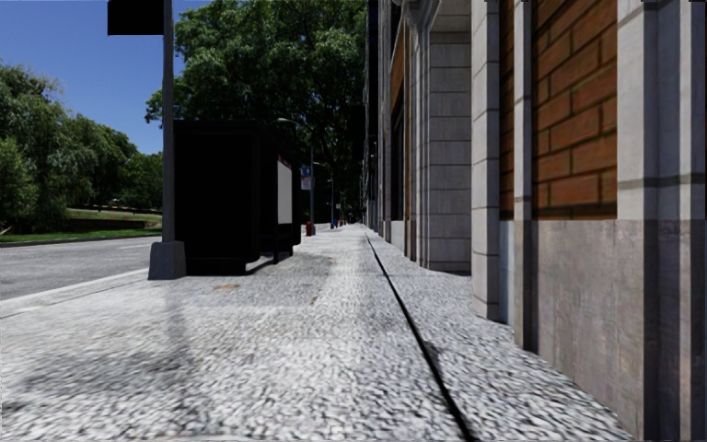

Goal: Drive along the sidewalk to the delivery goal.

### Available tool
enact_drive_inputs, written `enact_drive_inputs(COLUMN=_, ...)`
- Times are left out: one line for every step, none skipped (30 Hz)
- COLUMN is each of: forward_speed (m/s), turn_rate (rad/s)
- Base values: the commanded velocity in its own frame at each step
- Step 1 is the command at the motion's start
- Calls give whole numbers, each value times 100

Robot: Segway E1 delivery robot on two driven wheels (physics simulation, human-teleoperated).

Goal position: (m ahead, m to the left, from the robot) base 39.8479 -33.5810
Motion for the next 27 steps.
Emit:
enact_drive_inputs(forward_speed=200, turn_rate=0)
enact_drive_inputs(forward_speed=200, turn_rate=0)
enact_drive_inputs(forward_speed=200, turn_rate=0)
enact_drive_inputs(forward_speed=200, turn_rate=0)
enact_drive_inputs(forward_speed=200, turn_rate=0)
enact_drive_inputs(forward_speed=200, turn_rate=0)
enact_drive_inputs(forward_speed=200, turn_rate=0)
enact_drive_inputs(forward_speed=200, turn_rate=0)
enact_drive_inputs(forward_speed=200, turn_rate=0)
enact_drive_inputs(forward_speed=200, turn_rate=0)
enact_drive_inputs(forward_speed=200, turn_rate=0)
enact_drive_inputs(forward_speed=200, turn_rate=0)
enact_drive_inputs(forward_speed=200, turn_rate=0)
enact_drive_inputs(forward_speed=200, turn_rate=0)
enact_drive_inputs(forward_speed=200, turn_rate=0)
enact_drive_inputs(forward_speed=200, turn_rate=0)
enact_drive_inputs(forward_speed=200, turn_rate=0)
enact_drive_inputs(forward_speed=200, turn_rate=0)
enact_drive_inputs(forward_speed=200, turn_rate=0)
enact_drive_inputs(forward_speed=200, turn_rate=0)
enact_drive_inputs(forward_speed=200, turn_rate=0)
enact_drive_inputs(forward_speed=200, turn_rate=0)
enact_drive_inputs(forward_speed=200, turn_rate=0)
enact_drive_inputs(forward_speed=200, turn_rate=0)
enact_drive_inputs(forward_speed=200, turn_rate=0)
enact_drive_inputs(forward_speed=200, turn_rate=0)
enact_drive_inputs(forward_speed=200, turn_rate=0)
